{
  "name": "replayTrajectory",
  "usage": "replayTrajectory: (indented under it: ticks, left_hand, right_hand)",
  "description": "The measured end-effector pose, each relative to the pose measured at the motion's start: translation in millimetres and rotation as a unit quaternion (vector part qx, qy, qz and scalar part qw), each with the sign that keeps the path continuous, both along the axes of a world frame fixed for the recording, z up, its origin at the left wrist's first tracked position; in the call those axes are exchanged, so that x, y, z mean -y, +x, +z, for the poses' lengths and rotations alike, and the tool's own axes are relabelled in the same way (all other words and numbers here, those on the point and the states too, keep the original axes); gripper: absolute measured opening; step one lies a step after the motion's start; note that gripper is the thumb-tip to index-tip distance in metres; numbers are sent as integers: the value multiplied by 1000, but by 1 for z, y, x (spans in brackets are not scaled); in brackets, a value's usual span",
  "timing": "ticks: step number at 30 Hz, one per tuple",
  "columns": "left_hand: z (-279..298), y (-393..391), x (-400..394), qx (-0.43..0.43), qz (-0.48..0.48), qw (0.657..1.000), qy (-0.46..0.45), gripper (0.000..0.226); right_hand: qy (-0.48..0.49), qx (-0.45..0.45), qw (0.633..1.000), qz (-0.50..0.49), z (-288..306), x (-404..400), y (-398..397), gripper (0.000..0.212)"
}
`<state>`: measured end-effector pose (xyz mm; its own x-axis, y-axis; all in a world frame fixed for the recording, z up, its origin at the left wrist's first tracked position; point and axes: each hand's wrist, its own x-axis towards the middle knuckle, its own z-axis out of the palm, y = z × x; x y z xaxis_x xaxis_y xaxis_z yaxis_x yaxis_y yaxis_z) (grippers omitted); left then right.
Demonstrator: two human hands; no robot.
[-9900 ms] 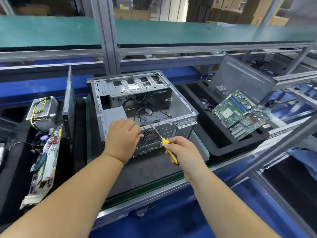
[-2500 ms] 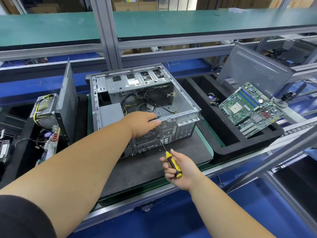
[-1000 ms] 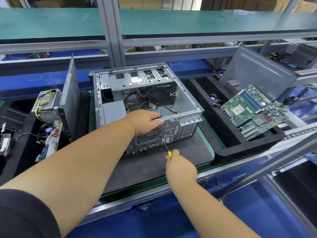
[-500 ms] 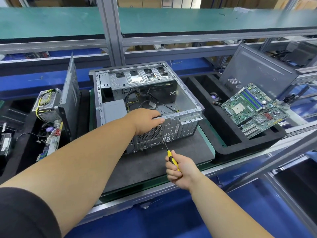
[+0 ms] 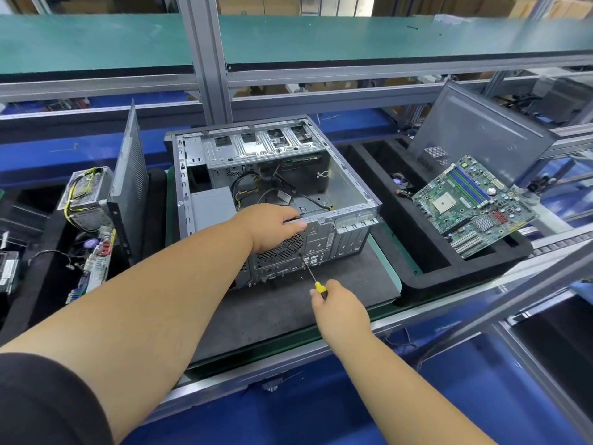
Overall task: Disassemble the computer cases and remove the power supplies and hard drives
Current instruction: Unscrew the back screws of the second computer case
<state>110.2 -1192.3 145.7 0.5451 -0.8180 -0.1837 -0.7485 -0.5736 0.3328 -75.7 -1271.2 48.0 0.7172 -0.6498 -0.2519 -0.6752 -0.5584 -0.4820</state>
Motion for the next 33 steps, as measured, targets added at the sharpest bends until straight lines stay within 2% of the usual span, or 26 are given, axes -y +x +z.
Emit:
replayTrajectory:
  ticks: [1, 2, 3, 4, 5, 6, 7, 10, 13, 14, 15, 16, 17, 18, 19, 20, 22, 24, 25, 26, 27, 28, 30, 31, 32, 33]
  left_hand:
    - [0, 0, 0, 0, 0, 1000, 0, 41]
    - [0, 0, 0, 0, -1, 1000, 0, 41]
    - [-1, 0, 0, 0, -1, 1000, -1, 41]
    - [-1, 1, 0, 0, -2, 1000, -1, 41]
    - [-1, 1, 0, -1, -2, 1000, -1, 42]
    - [0, 0, 0, -1, -3, 1000, -1, 42]
    - [0, 0, 1, 0, -3, 1000, 0, 42]
    - [0, 0, 1, 0, -1, 1000, 2, 43]
    - [0, 0, 1, 0, -3, 1000, 4, 43]
    - [0, 0, 1, 1, -4, 1000, 6, 43]
    - [0, 0, 1, 1, -4, 1000, 6, 44]
    - [0, 0, 1, 1, -3, 1000, 6, 44]
    - [0, 1, 1, 1, -2, 1000, 5, 44]
    - [0, 1, 0, 2, -1, 1000, 5, 44]
    - [0, 1, 1, 3, -2, 1000, 5, 44]
    - [0, 1, 1, 4, -4, 1000, 7, 44]
    - [0, 1, 1, 5, -6, 1000, 8, 44]
    - [0, 1, 1, 2, -4, 1000, 5, 43]
    - [0, 1, 1, 2, -5, 1000, 3, 43]
    - [0, 2, 1, 2, -6, 1000, 3, 43]
    - [-1, 1, 1, 3, -7, 1000, 4, 43]
    - [-1, 1, 1, 3, -7, 1000, 5, 43]
    - [0, 1, 1, 2, -6, 1000, 5, 43]
    - [0, 1, 1, 2, -6, 1000, 4, 44]
    - [0, 1, 1, 1, -6, 1000, 4, 44]
    - [0, 1, 1, 2, -6, 1000, 3, 44]
  right_hand:
    - [170, 57, 982, -59, 1, 5, 0, 30]
    - [368, 103, 915, -128, 3, 9, -1, 31]
    - [533, 132, 816, -180, 6, 11, -4, 34]
    - [643, 151, 722, -207, 6, 13, -8, 36]
    - [709, 165, 651, -214, 4, 16, -11, 38]
    - [746, 170, 610, -204, 2, 17, -13, 39]
    - [765, 168, 592, -187, 1, 18, -14, 39]
    - [770, 160, 597, -157, -2, 15, -12, 41]
    - [693, 156, 678, -189, -4, 11, -8, 46]
    - [651, 151, 717, -197, -3, 9, -7, 46]
    - [582, 136, 778, -194, 0, 8, -5, 46]
    - [467, 103, 862, -167, 4, 6, -3, 44]
    - [297, 51, 946, -117, 5, 5, -2, 41]
    - [113, -8, 992, -56, 4, 3, -2, 37]
    - [-50, -56, 997, -4, 2, 0, -3, 35]
    - [-162, -78, 983, 27, 1, -2, -4, 34]
    - [-237, -92, 965, 60, -1, -6, -4, 34]
    - [-194, -73, 977, 51, -5, -1, -5, 31]
    - [-119, -39, 992, 33, -6, 3, -5, 31]
    - [3, 8, 1000, 6, -6, 7, -5, 32]
    - [162, 60, 984, -40, -3, 10, -4, 33]
    - [342, 97, 930, -99, 0, 12, -4, 35]
    - [623, 130, 755, -158, 6, 15, -7, 42]
    - [701, 145, 678, -168, 8, 17, -8, 42]
    - [746, 153, 626, -168, 10, 19, -9, 39]
    - [766, 158, 601, -163, 11, 20, -10, 36]
